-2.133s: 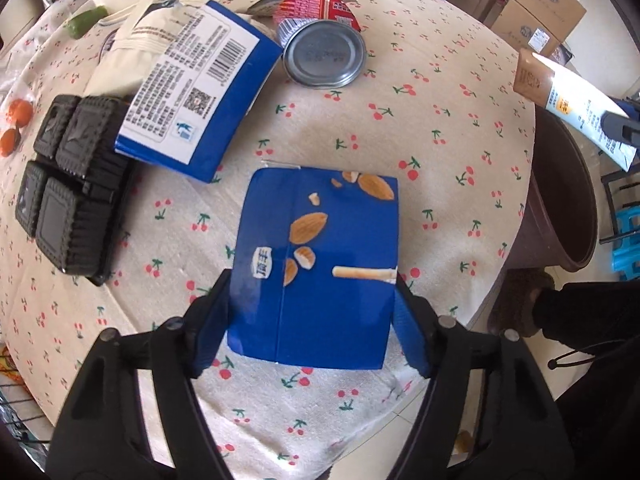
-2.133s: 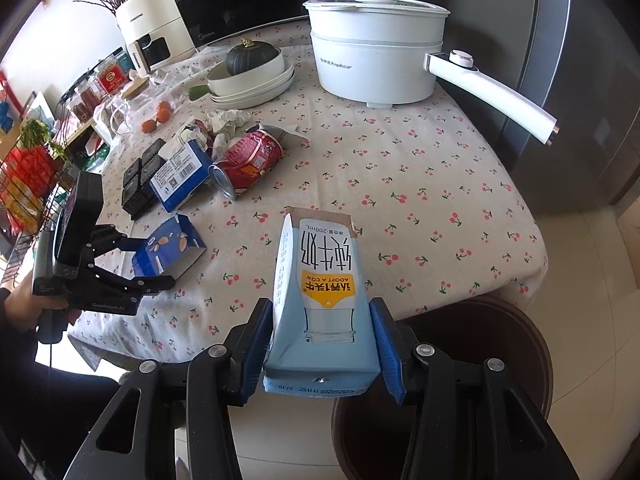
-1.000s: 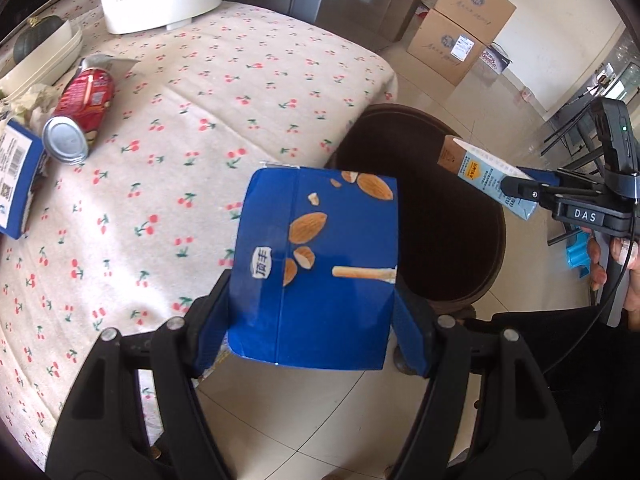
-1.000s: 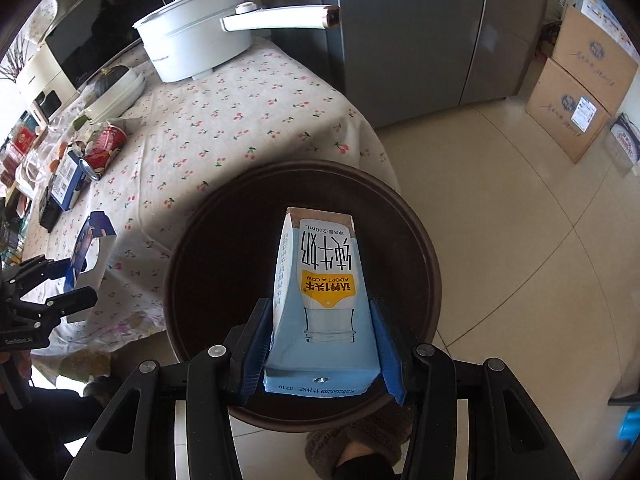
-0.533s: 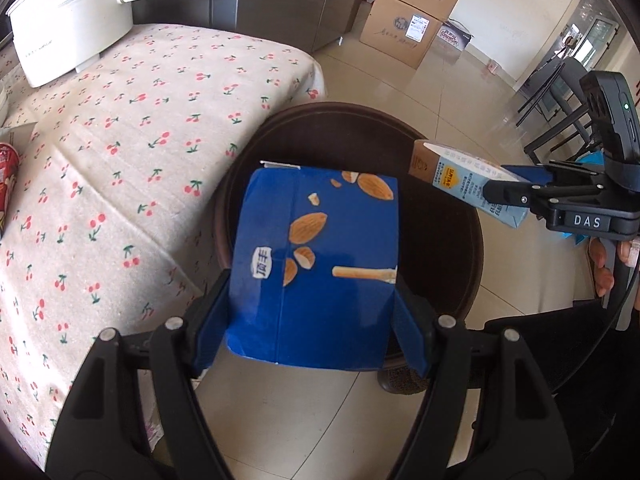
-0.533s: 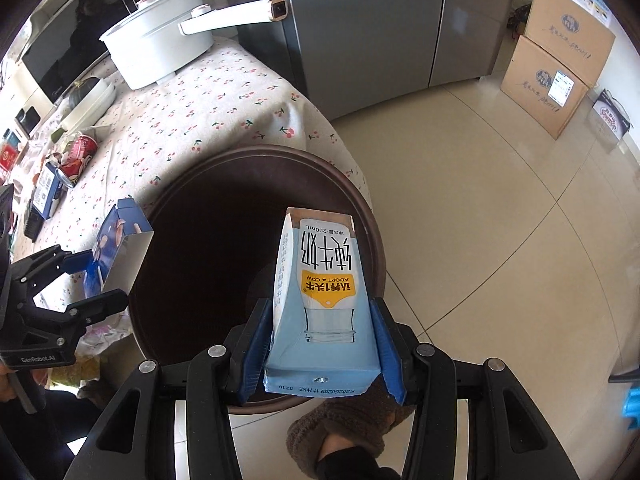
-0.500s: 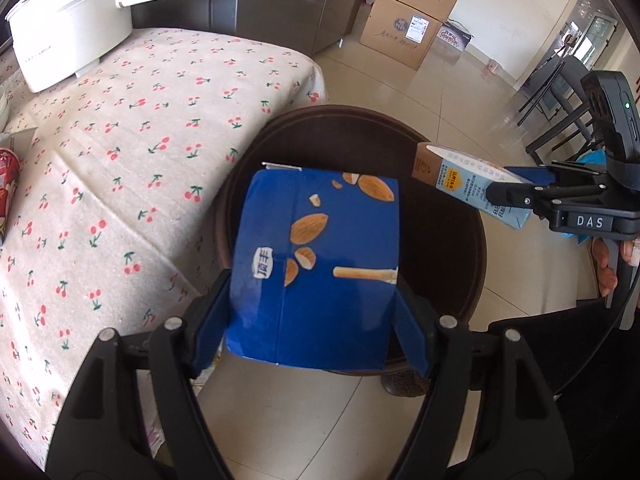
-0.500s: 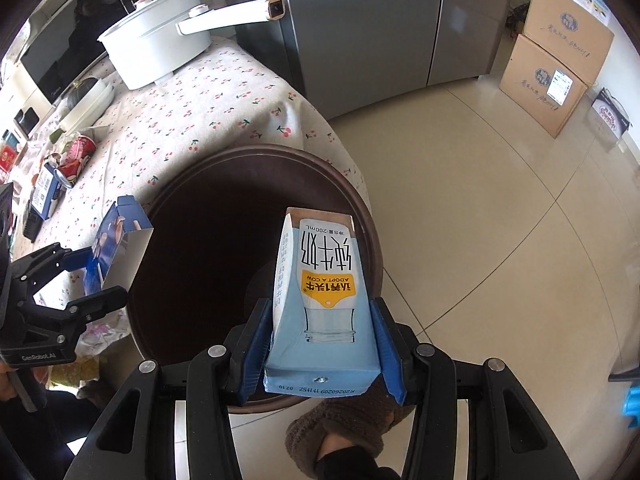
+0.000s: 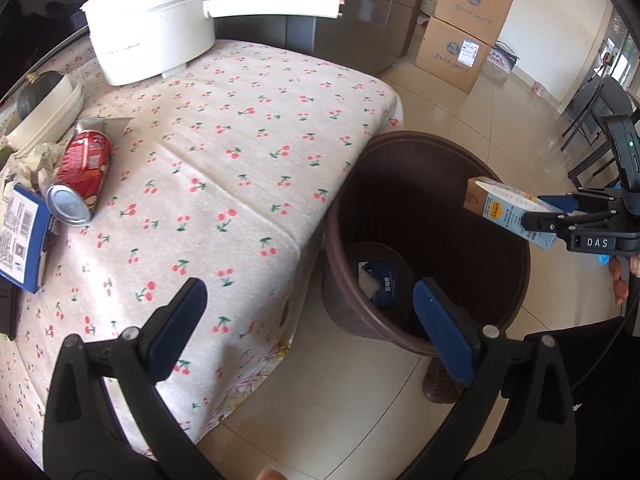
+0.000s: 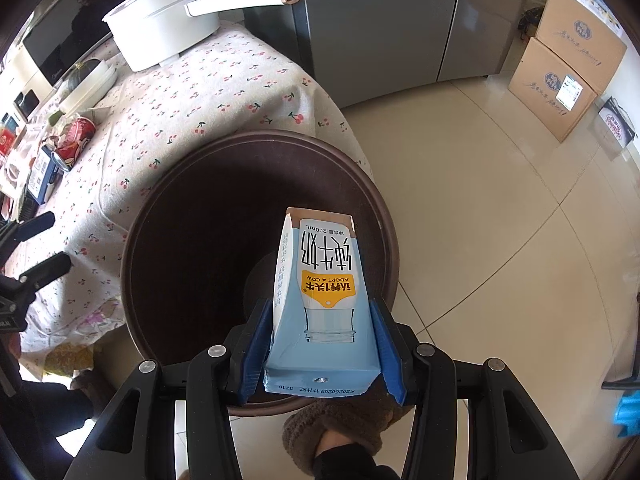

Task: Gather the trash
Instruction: 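Open the left gripper to drop the almond box while the right releases the carton, then move both grippers back over the table toward the red can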

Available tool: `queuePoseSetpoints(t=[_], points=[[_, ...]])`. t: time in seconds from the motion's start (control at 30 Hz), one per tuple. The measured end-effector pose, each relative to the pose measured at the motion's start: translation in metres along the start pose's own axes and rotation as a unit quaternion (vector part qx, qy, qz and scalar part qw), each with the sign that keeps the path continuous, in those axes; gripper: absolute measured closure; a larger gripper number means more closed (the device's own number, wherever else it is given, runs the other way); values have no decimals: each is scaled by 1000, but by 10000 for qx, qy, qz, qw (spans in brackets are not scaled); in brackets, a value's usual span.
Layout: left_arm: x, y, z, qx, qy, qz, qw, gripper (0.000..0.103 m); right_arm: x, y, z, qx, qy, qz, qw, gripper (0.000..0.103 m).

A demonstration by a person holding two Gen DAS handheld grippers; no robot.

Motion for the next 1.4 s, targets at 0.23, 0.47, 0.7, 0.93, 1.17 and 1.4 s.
queuePoseSetpoints(t=[0.23,0.47,0.7,0.93,1.17,1.4], points=[[-25,-44,14,-418,84,-122,9990,1,9,-21,-3,-203,-126,127,9996,53],[-44,-81,32,-695,119,-303,9970,0,10,-40,-14,-137,-89,89,9998,21],[-59,-110,45,-964,152,-396,9944,0,-2,-74,-30,-381,107,22,9992,20],[-81,-142,51,-1180,327,-628,9905,0,-22,-131,-57,-737,487,-207,9959,20],[-97,-183,58,-1503,417,-802,9845,0,-36,-205,-87,-1225,806,-461,9881,19],[-110,-224,77,-1938,451,-906,9758,0,-34,-264,-100,-1571,884,-618,9817,18]])
Point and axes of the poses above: each gripper's, at about its wrist camera, not at the fingertips, and x roughly the way its jaws point, y to its right, z to its underside, the point moved 8 cm from there along x, roughly the way its jaws point, and after that the axes turned 3 degrees about -y, right-handed, at the moved point
